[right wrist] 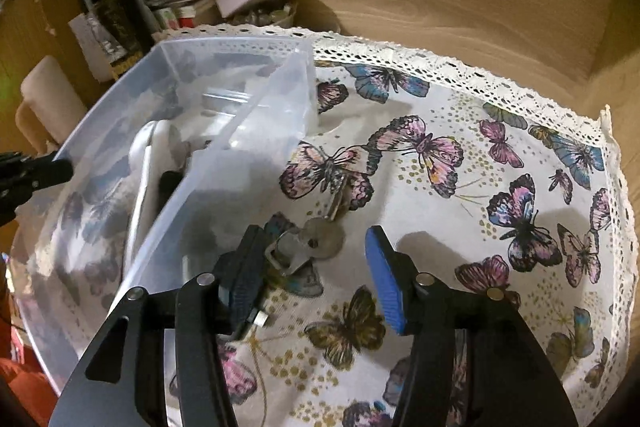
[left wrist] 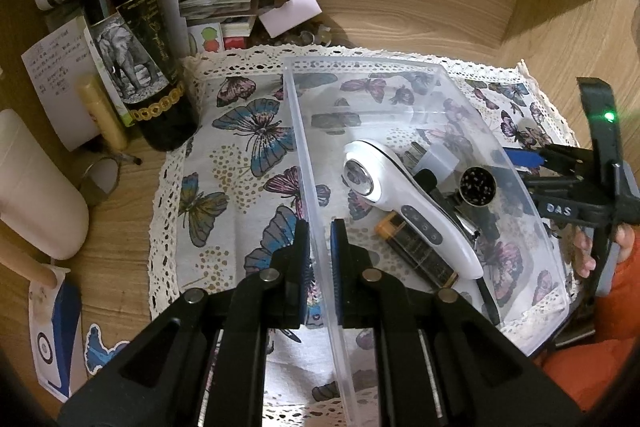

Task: Organize rigid objects
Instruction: 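Grasp the metal key ring on the cloth with the right gripper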

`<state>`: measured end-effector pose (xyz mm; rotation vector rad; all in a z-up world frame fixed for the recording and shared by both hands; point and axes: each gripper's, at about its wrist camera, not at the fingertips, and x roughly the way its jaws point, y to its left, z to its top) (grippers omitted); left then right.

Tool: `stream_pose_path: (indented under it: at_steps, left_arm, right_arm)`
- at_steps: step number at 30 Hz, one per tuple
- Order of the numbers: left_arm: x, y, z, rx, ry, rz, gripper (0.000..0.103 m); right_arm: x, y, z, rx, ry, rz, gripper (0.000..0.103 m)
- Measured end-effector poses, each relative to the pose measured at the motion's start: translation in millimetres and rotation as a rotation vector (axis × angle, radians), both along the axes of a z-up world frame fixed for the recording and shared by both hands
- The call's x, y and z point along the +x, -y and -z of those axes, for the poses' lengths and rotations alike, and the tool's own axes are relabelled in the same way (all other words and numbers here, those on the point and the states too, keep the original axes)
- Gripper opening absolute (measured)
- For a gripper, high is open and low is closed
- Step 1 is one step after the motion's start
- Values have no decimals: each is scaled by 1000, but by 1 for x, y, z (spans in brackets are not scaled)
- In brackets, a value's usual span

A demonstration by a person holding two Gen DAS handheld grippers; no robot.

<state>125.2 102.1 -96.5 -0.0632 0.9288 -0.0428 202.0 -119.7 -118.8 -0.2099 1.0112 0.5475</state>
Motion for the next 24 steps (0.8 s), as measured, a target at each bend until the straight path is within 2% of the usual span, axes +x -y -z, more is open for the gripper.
stream_pose_path:
  at_steps: [3,5,6,7,12,13,14,19,24]
  left_arm:
    - [0,0,0,-1,3,11,11]
    - [-1,0,0,3,7,17,11]
    - [-1,0,0,7,10,20,11]
    - [-1,1,0,10,12,22,11]
    - [-2,2,0,17,19,28,11]
    - [-3,2,0,16,19,28,11]
    - [-3,2,0,16,19,28,11]
    - [-4,3,-1,21,31,28,10]
    - [-5,2,-2,23,37,29,10]
  right_arm:
    - [8,-3,8,-12,-26,10,49]
    - [11,-6,15,-22,-45,13,40]
    - [12,-7,18,-34,-46,12,39]
    - [11,-8,18,-36,-28,11,33]
    - [8,-7,12,-41,1,15,23]
    - [7,-6,9,-37,11,15,8]
    - [6,-5,5,-33,15,10,1]
    - [-3,3,-12,-34,78,25,1]
    - [-8,9,-21,-14,95,54,3]
